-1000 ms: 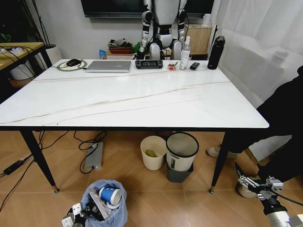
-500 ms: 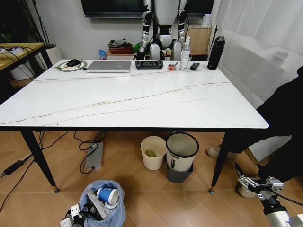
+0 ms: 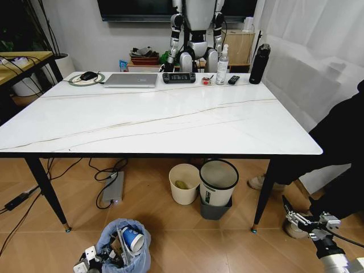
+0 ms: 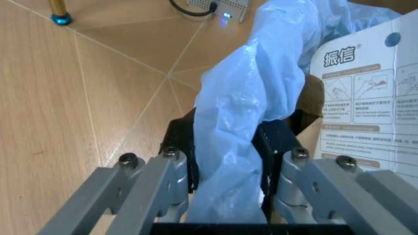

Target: Pick up the trash bin and place the trash from the table into it.

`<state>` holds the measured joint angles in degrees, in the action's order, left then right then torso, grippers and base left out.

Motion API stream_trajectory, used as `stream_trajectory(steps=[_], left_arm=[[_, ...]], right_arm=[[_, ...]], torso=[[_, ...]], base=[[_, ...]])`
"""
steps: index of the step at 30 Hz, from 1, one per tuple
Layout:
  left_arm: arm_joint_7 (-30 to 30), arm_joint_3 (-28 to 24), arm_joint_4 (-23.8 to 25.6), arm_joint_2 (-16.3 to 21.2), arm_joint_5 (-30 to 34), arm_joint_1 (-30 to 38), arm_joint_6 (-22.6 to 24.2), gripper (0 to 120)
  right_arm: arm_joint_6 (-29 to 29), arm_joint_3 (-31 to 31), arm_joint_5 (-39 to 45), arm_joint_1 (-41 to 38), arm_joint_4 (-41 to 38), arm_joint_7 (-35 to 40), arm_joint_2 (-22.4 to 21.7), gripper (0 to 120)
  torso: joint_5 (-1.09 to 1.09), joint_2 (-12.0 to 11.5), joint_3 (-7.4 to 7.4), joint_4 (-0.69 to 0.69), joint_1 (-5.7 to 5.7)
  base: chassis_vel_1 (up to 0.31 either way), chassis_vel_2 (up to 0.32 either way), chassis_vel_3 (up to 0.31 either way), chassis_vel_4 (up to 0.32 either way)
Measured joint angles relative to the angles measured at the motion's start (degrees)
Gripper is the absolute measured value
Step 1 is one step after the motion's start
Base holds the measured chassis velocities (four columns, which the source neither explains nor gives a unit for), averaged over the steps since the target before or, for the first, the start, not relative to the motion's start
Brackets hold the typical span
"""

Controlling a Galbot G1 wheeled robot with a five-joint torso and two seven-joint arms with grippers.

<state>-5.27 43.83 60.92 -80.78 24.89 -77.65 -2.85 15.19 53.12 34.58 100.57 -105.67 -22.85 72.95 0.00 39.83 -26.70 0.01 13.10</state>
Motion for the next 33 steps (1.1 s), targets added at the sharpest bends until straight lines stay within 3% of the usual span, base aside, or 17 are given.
stream_trajectory(steps=[5,12,13,16,19,20,21,25,26,28,33], left_arm=[[0.03,0.03,1.96,0.68,0.58,-1.92,0.12,38],[0.51,1.33,15.56,4.25,4.18,-10.84,0.89,66],[0.51,1.33,15.56,4.25,4.18,-10.84,0.89,66],[0.13,2.38,25.17,5.27,4.49,-16.15,-0.24,80],[-0.78,2.33,30.87,5.37,3.19,-19.09,-1.92,90],[-1.81,1.88,35.54,5.34,1.97,-21.20,-3.02,95],[-1.81,1.88,35.54,5.34,1.97,-21.20,-3.02,95],[-5.47,-0.45,51.54,4.54,-1.54,-26.42,-6.05,108],[-5.47,-0.45,51.54,4.54,-1.54,-26.42,-6.05,108],[-7.42,-1.04,58.20,4.23,-3.97,-28.85,-6.58,111],[-7.80,-1.09,59.40,4.18,-4.68,-29.43,-6.57,115]], right_arm=[[0.00,0.00,0.00,0.00,0.00,0.00,0.00,100],[0.00,0.00,0.00,0.00,0.00,0.00,0.00,100],[0.00,0.00,0.00,0.00,0.00,0.00,0.00,100],[0.00,0.00,0.00,0.01,0.00,0.00,0.00,100],[0.00,0.00,0.00,0.00,0.00,0.00,0.00,100],[0.00,0.00,0.00,0.01,0.00,0.00,0.00,100],[0.00,0.00,0.00,0.01,0.00,0.00,0.00,100],[0.00,0.00,0.00,0.00,0.00,0.00,0.00,100],[0.00,0.00,0.00,0.00,0.00,0.00,0.00,100],[0.00,0.00,0.00,0.01,0.00,0.00,0.00,100],[0.00,0.00,0.00,0.00,0.00,0.00,0.00,100]], torso=[[-0.02,0.04,-0.02,0.00,0.01],[0.02,0.07,-0.03,0.01,0.02],[0.02,0.07,-0.03,0.01,0.02],[0.00,0.09,-0.04,0.00,0.03],[0.01,0.09,-0.05,0.01,0.03],[0.00,0.10,-0.05,0.01,0.03],[0.00,0.10,-0.05,0.01,0.03],[0.02,0.11,-0.05,-0.01,0.03],[0.02,0.11,-0.05,-0.01,0.03],[0.02,0.12,-0.06,0.00,0.04],[-0.02,0.12,-0.06,0.00,0.04]], base=[[0.000,0.000,0.000,0.000],[0.000,0.000,0.000,0.000],[0.000,0.000,0.000,0.000],[0.000,0.000,0.000,0.000],[0.000,0.000,0.000,0.000],[0.000,0.000,0.000,0.000],[0.000,0.000,0.000,0.000],[0.000,0.000,0.000,0.000],[0.000,0.000,0.000,0.000],[0.000,0.000,0.000,0.000],[0.000,0.000,0.000,0.000]])
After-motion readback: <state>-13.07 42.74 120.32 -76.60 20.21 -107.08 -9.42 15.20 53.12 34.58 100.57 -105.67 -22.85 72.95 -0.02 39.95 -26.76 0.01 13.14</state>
